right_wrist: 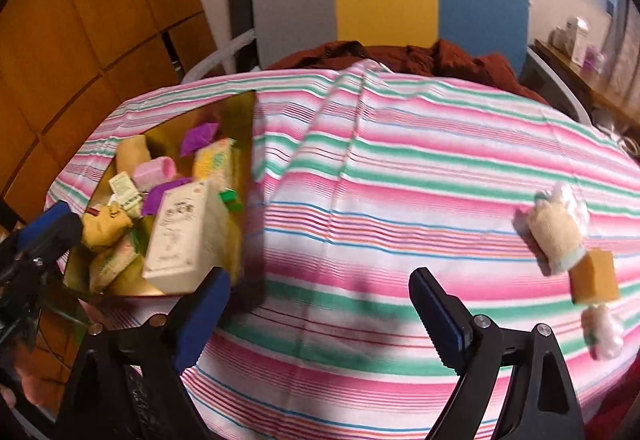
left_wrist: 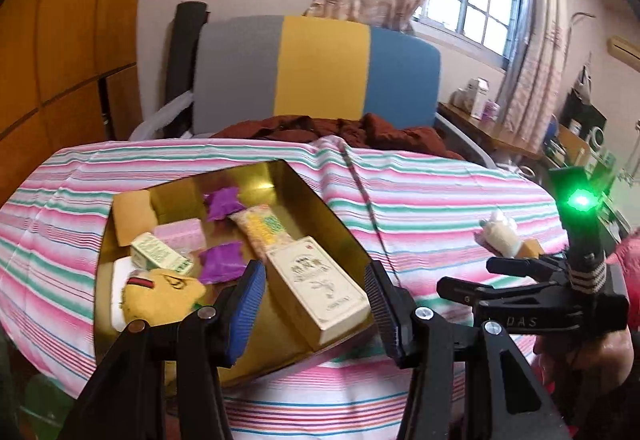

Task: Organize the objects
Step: 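Move both grippers back to the remaining items on the cloth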

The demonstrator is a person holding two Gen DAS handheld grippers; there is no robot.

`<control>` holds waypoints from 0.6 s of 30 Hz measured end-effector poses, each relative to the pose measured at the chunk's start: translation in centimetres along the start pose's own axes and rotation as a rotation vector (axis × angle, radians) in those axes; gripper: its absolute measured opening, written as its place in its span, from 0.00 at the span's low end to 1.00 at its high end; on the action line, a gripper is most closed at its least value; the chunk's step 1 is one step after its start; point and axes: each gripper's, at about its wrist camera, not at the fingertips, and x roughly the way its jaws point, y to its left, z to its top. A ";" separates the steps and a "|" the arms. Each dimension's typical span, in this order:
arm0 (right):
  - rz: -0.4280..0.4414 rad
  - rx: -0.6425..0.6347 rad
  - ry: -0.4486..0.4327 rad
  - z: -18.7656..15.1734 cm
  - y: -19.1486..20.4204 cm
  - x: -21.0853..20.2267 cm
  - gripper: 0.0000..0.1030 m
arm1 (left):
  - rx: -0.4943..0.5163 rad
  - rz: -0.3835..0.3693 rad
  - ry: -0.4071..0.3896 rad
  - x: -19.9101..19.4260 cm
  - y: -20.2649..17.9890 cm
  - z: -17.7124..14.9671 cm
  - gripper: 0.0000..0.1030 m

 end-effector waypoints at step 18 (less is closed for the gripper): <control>-0.080 0.048 0.098 0.2 -7.2 -0.6 0.91 | 0.054 -0.102 0.028 0.3 -2.5 -0.9 0.51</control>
